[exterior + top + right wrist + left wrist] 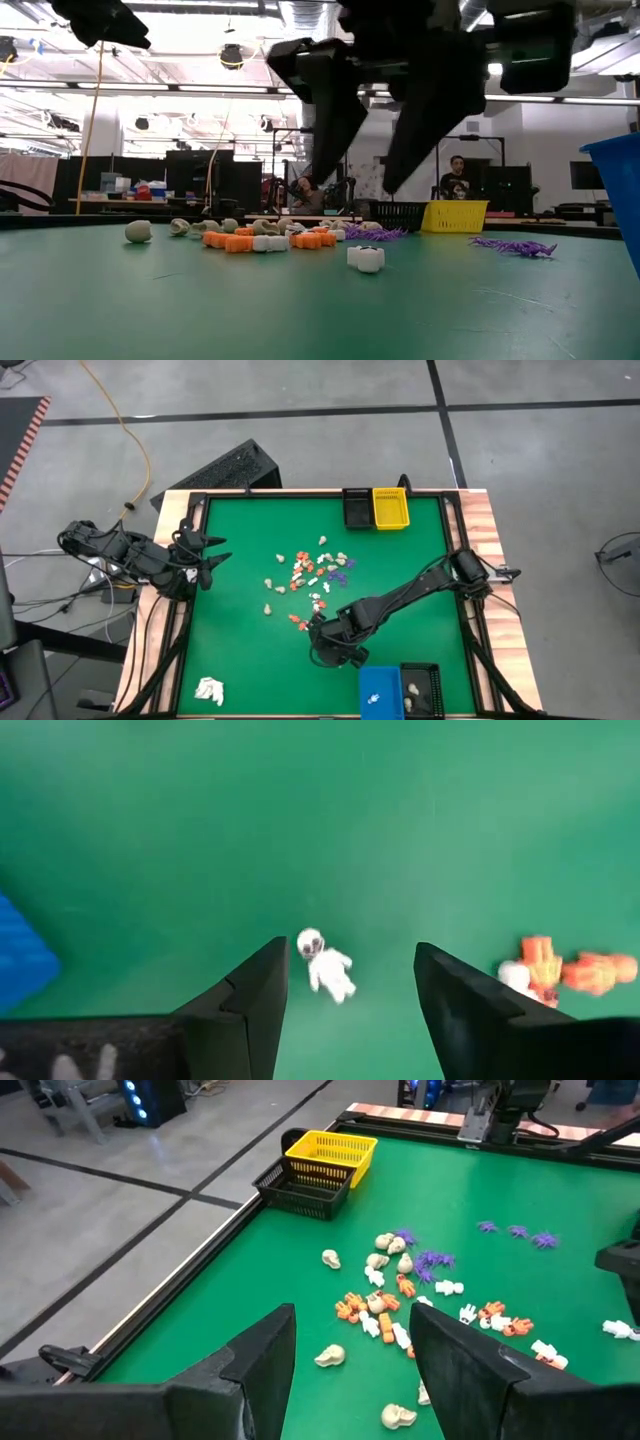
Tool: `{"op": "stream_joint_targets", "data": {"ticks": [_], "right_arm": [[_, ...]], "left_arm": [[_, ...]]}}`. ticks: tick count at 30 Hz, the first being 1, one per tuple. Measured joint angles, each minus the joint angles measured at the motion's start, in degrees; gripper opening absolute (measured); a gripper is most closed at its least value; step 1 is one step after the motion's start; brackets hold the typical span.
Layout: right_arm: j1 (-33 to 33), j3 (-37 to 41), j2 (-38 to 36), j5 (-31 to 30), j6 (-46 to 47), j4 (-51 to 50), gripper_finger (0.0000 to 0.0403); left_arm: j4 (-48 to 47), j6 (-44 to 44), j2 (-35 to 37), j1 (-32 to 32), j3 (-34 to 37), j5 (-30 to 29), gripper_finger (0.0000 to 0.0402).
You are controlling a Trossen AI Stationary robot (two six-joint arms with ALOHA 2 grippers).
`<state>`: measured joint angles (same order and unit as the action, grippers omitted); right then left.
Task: Sort Halloween decoration
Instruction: Put the white skeleton toy into the blue basket
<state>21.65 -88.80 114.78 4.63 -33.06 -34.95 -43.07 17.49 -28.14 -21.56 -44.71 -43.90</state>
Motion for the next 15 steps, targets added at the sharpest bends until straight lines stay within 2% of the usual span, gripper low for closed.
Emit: {"op": "stream_joint_targets", "data": {"ticks": [7, 15], "right_arm": [[-0.1, 0.1, 3.1, 0.3, -4.6, -1.2, 0.0214], [-1.3, 0.1, 4.8, 0.0, -4.3, -2.2, 0.0199]], "left_arm": [[-0.1, 0.8, 0.0, 0.0, 0.0, 0.0, 0.0189], [-0.6, 0.8, 0.0, 0.0, 0.0, 0.0, 0.0189]]}}
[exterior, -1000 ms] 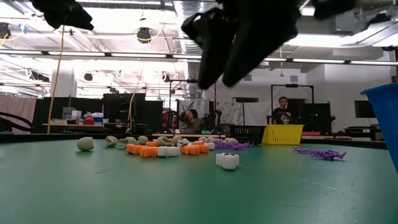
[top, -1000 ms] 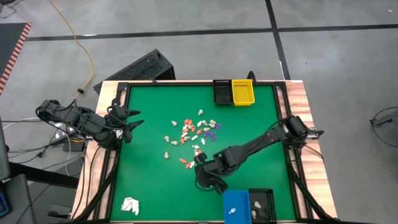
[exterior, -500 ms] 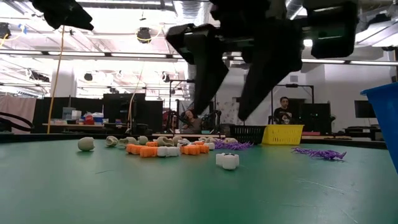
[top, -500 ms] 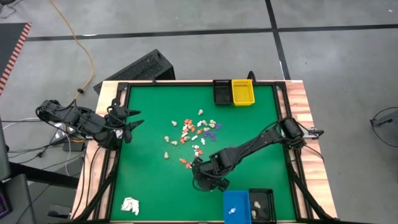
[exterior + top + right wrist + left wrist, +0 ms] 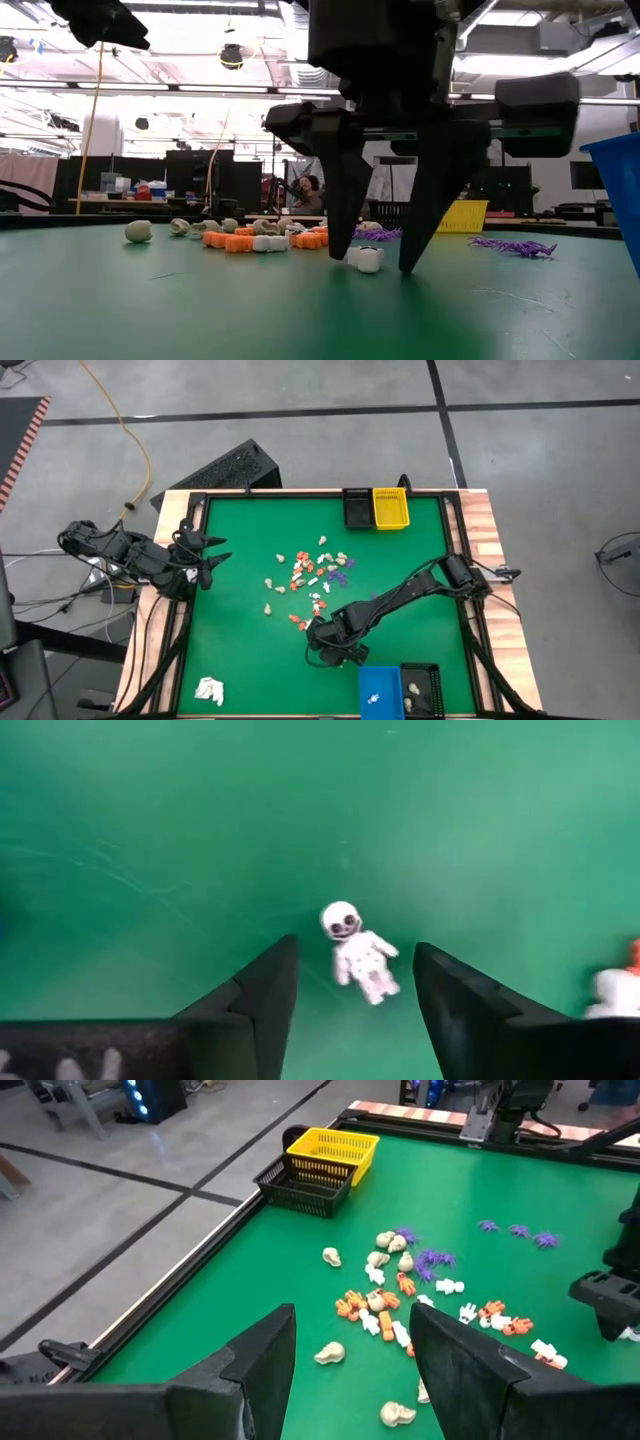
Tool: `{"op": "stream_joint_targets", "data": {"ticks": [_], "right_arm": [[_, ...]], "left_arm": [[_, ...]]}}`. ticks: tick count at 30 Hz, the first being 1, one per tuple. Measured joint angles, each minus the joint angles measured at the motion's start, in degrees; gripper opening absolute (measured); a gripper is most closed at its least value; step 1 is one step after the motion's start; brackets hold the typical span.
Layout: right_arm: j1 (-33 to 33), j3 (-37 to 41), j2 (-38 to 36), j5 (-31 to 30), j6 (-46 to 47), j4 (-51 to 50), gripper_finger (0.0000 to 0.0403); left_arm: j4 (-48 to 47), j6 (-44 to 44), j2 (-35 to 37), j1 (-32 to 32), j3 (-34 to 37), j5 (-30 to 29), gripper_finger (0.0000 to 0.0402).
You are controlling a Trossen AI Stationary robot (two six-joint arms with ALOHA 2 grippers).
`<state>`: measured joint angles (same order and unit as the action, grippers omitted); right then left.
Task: Sort Halloween decoration
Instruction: Put the white skeleton toy into the blue basket
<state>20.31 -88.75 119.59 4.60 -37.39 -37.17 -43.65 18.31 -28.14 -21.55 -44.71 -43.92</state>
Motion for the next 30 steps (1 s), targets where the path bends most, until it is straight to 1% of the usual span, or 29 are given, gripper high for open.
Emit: {"op": "stream_joint_targets", "data": {"ticks": [5, 12, 16, 23, 27, 30], "right_arm": [[-0.2, -0.1, 0.4, -0.1, 0.3, -0.1, 0.0154], [-0.3, -0.1, 0.5, -0.8, 4.7, -0.3, 0.0080], [-0.3, -0.1, 0.5, -1.2, 7.7, -0.2, 0.0049], [-0.1, -0.1, 0.1, -1.6, 11.9, -0.1, 0.0014], [0.3, 0.2, -1.9, -2.6, 13.7, -1.1, 0.0012], [0.6, 0.1, -4.9, -2.5, 17.8, -2.3, 0.0012]], "left_arm": [[-0.8, 1.5, 0.0, 0.0, 0.0, 0.0, 0.0189], [-1.0, 1.8, 0.0, 0.0, 0.0, 0.0, 0.0189], [-1.0, 1.9, 0.0, 0.0, 0.0, 0.0, 0.0189], [-1.0, 1.9, 0.0, 0.0, 0.0, 0.0, 0.0189], [-1.0, 1.9, 0.0, 0.0, 0.0, 0.0, 0.0189], [-1.0, 1.9, 0.0, 0.0, 0.0, 0.0, 0.0189]]}}
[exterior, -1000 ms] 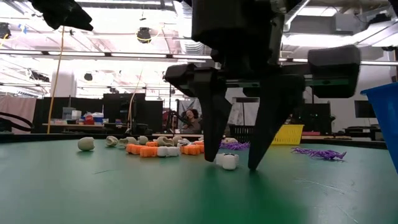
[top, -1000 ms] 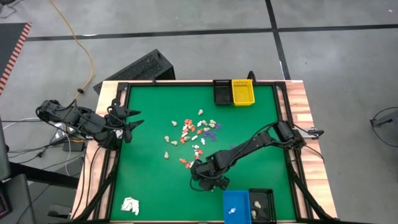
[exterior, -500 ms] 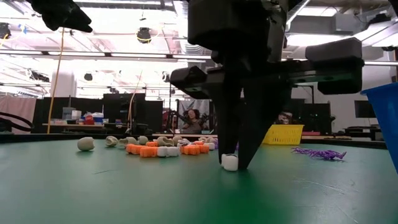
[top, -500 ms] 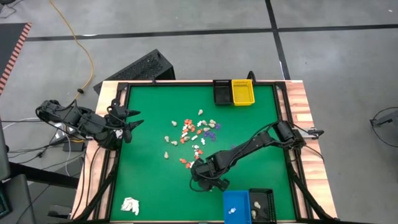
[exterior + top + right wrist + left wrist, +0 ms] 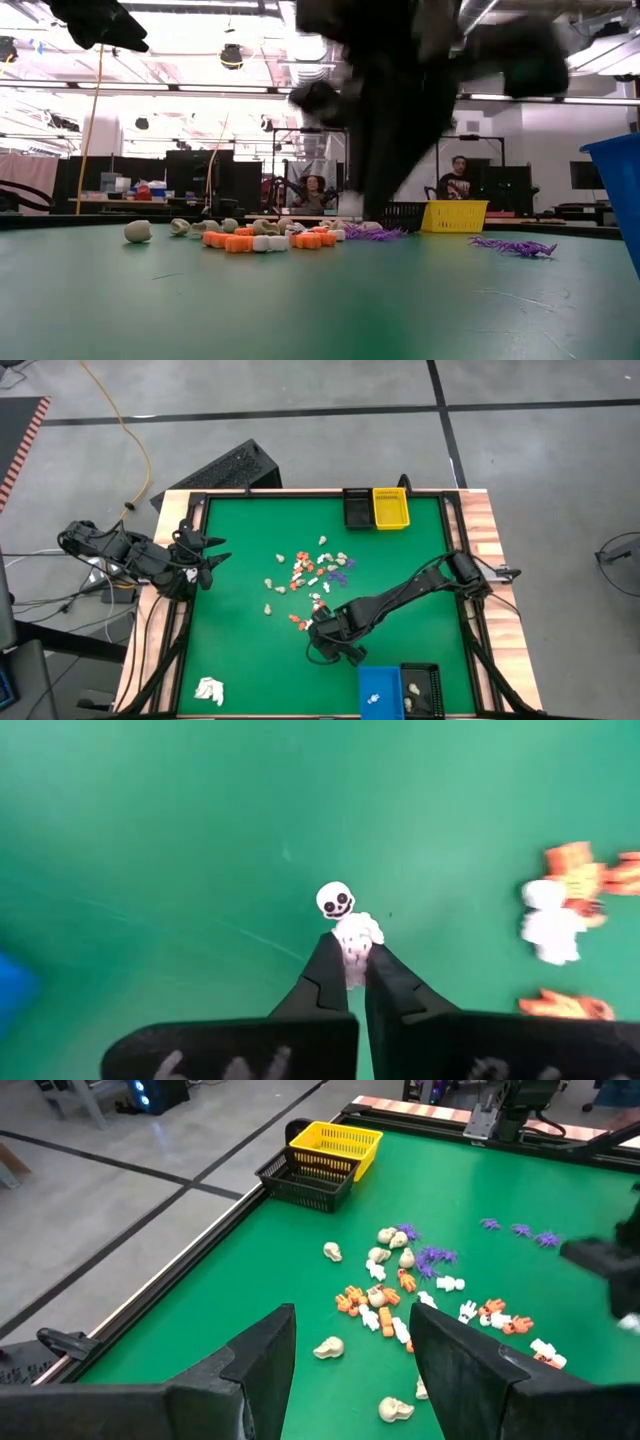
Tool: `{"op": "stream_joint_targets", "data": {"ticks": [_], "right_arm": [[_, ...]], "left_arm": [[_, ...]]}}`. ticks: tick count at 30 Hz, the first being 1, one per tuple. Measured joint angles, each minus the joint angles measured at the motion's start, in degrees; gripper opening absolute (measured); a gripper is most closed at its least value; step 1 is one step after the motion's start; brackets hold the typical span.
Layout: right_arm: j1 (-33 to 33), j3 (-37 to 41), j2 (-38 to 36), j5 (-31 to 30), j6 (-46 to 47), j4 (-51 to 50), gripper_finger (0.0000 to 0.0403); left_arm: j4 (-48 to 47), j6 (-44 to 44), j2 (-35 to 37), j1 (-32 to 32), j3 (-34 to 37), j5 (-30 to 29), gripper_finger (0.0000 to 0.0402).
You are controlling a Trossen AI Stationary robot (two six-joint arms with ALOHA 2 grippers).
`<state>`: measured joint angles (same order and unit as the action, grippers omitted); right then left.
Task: Sort Halloween decoration
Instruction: Put the white skeleton toy into the blue basket
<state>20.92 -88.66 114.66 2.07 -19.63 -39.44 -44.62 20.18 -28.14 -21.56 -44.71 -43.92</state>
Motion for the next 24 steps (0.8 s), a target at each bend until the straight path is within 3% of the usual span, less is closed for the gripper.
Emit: {"op": "stream_joint_targets", "data": {"ticks": [9, 16, 24], "right_arm": [[6.0, -0.1, -9.3, 2.5, 25.1, -5.6, 0.0012], [13.5, -0.1, -12.2, 5.2, 47.5, -5.7, 0.0012], [19.8, -0.1, -10.3, 4.9, 59.0, -9.2, 0.0026]], "left_arm": [[0.0, 0.0, 0.0, 0.0, 0.0, 0.0, 0.0189], [0.1, 0.0, 0.0, 0.0, 0.0, -0.5, 0.0189], [0.5, 0.0, 0.0, 0.0, 0.0, -1.6, 0.0189]]}}
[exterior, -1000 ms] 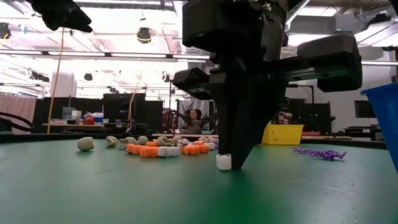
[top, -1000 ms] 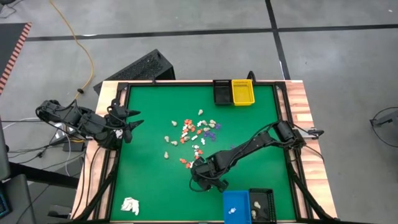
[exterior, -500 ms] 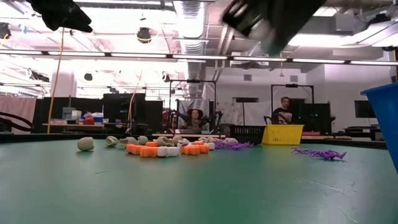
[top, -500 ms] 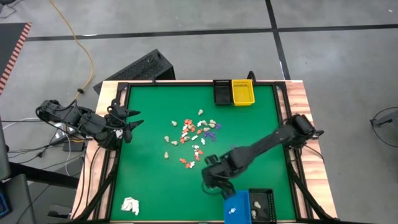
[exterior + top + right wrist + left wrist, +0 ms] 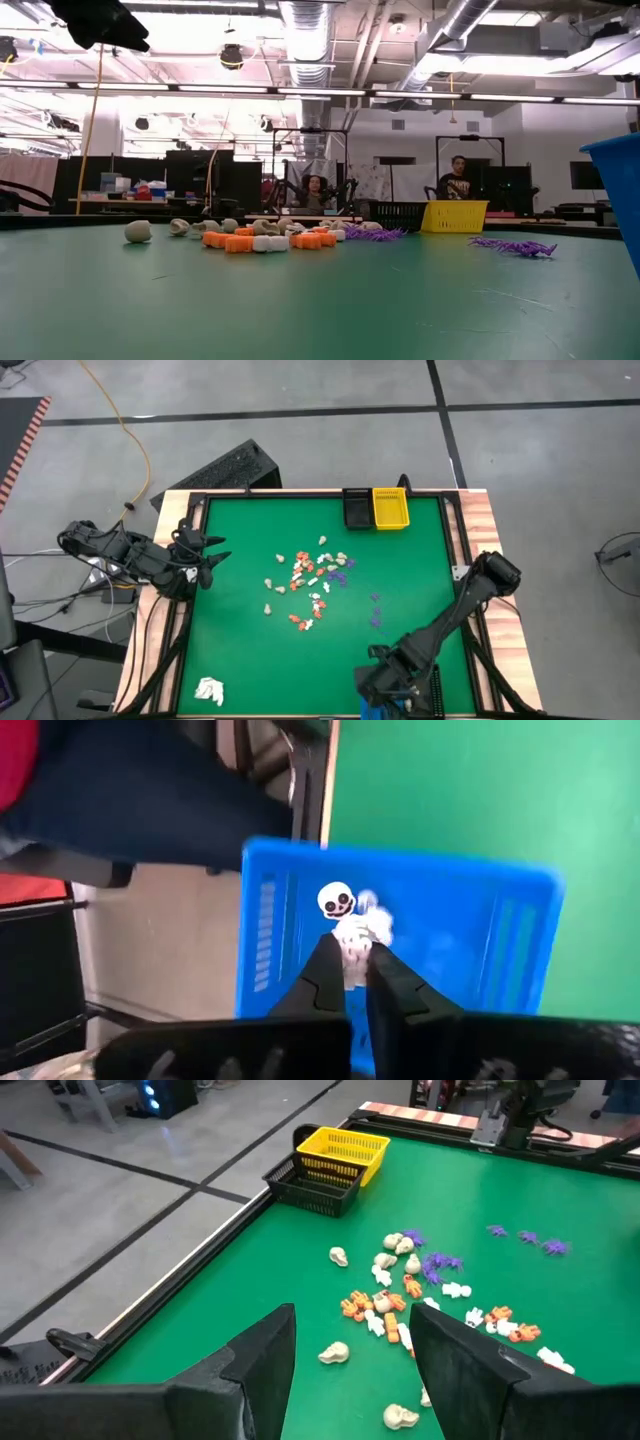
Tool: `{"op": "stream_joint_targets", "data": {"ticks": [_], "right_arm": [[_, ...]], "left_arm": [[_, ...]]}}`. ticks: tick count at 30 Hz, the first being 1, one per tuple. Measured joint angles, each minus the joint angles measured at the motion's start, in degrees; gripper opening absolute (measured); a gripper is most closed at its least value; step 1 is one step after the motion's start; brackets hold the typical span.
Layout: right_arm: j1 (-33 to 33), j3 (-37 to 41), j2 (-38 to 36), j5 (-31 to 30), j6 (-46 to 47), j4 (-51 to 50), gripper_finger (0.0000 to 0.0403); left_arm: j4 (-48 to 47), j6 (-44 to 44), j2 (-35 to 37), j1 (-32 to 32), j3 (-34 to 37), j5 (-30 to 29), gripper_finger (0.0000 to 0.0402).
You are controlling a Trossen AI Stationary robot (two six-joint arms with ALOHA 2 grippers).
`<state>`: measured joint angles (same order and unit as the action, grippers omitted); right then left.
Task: Sort Halloween decoration
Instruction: Put the white skeleton toy into the blue basket, then put the violet spider toy into the yellow basket
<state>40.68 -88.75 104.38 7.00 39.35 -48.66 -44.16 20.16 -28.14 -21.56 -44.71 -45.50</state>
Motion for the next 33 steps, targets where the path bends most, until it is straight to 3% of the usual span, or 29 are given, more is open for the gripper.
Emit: {"op": "stream_joint_targets", "data": {"ticks": [5, 17, 22, 30, 33], "right_arm": [[0.3, 0.0, 0.0, -0.8, 4.2, -5.0, 0.0060], [-1.5, 0.0, -0.1, -2.5, 4.8, -5.6, 0.0138], [-2.3, 0.0, -3.6, -16.9, 3.9, -8.5, 0.0150], [-2.5, 0.0, -17.0, -43.5, 3.7, -22.7, 0.0150], [-3.1, 0.0, -21.1, -49.1, 4.3, -29.2, 0.0150]], "left_arm": [[0.2, 0.0, 0.0, 0.0, 0.0, -0.4, 0.0189], [0.2, 0.1, 0.0, 0.0, 0.0, -0.4, 0.0189], [0.3, 1.1, 0.0, 0.0, 0.0, -1.3, 0.0189], [0.3, 1.1, 0.0, 0.0, 0.0, -1.3, 0.0189], [0.3, 0.5, 0.0, 0.0, 0.0, -1.4, 0.0189]]}}
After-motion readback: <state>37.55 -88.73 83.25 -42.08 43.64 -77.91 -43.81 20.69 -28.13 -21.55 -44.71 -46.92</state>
